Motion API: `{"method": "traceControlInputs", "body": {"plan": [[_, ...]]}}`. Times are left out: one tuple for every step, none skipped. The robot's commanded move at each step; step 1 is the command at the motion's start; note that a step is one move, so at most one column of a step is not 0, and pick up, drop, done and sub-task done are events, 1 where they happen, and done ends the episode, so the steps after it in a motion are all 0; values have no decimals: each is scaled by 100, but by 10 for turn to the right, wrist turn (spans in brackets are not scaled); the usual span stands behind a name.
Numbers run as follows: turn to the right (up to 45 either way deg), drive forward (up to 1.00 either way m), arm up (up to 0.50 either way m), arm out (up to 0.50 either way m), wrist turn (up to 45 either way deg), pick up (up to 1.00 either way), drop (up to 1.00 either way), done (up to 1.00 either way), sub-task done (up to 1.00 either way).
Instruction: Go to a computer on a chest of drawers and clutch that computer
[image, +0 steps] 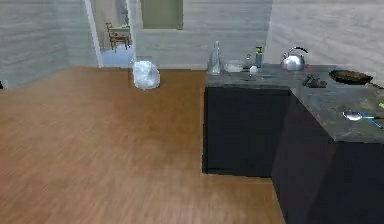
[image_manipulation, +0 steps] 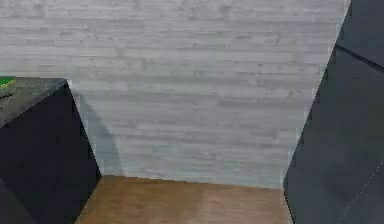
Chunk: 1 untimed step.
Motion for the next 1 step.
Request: {"method": "traceControlInputs", "body": {"plan": [[0, 50, 0, 0, 0, 0, 0, 0, 0]]}}
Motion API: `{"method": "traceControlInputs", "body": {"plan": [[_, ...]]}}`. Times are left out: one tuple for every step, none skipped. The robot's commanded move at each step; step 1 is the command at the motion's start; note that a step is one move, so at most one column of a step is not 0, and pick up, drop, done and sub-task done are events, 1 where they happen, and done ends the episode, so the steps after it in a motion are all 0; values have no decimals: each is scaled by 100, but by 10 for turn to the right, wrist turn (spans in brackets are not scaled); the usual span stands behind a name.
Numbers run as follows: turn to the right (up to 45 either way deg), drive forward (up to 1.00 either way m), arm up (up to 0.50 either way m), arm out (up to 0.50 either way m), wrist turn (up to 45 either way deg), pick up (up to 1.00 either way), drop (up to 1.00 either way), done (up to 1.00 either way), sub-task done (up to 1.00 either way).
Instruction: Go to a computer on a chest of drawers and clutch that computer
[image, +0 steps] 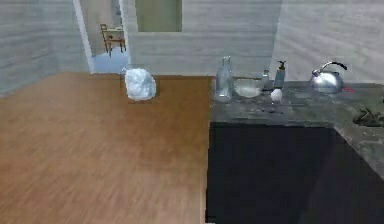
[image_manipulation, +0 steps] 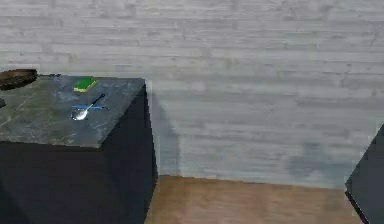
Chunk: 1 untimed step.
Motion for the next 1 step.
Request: {"method": "traceControlInputs", "body": {"plan": [[-270, 0, 0, 0, 0, 0, 0, 0, 0]]}}
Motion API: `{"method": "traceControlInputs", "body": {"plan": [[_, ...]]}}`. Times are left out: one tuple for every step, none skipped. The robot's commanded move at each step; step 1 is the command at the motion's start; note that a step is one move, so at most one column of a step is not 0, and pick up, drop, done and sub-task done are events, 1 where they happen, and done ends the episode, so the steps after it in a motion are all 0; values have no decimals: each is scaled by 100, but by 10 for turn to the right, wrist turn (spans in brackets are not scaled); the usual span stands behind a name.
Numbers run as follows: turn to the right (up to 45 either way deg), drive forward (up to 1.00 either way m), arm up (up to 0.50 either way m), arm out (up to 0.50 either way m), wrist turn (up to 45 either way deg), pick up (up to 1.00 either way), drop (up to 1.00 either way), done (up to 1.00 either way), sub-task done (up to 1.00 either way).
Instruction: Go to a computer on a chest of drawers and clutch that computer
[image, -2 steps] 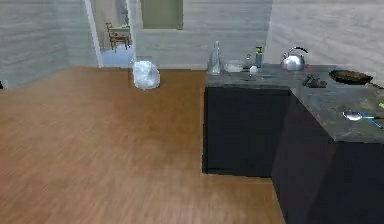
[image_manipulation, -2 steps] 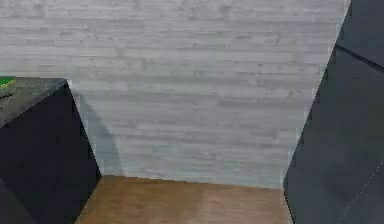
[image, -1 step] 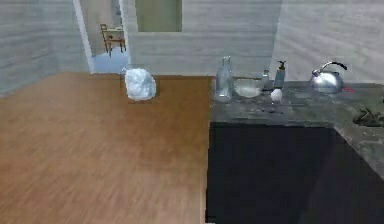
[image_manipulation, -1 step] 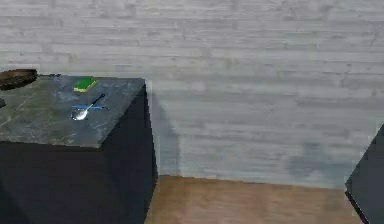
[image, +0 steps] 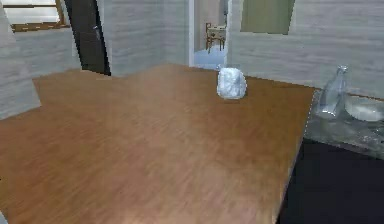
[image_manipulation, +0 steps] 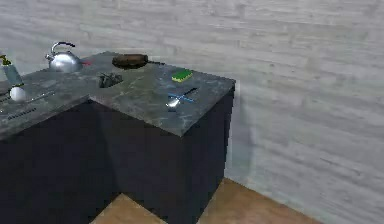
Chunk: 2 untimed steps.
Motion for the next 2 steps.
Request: {"method": "traceControlInputs", "body": {"plan": [[0, 100, 0, 0, 0, 0, 0, 0, 0], [0, 100, 0, 0, 0, 0, 0, 0, 0]]}}
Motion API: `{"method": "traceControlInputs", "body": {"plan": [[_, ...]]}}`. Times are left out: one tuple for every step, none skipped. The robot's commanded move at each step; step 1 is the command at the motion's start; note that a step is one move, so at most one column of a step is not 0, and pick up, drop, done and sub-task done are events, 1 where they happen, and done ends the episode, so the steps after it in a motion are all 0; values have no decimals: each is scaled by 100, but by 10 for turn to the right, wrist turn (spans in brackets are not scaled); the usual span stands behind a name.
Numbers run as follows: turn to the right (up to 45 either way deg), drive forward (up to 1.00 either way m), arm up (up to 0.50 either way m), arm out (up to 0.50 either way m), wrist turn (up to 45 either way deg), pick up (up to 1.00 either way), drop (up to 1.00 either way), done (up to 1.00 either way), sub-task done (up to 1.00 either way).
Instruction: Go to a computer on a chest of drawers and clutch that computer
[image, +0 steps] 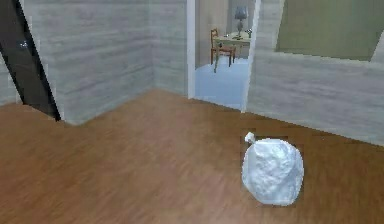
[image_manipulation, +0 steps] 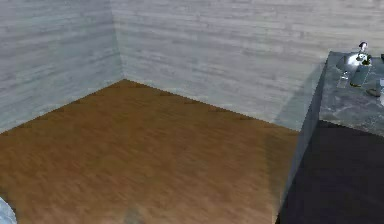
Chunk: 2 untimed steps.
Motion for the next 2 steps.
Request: {"method": "traceControlInputs", "body": {"plan": [[0, 100, 0, 0, 0, 0, 0, 0, 0], [-60, 0, 0, 0, 0, 0, 0, 0, 0]]}}
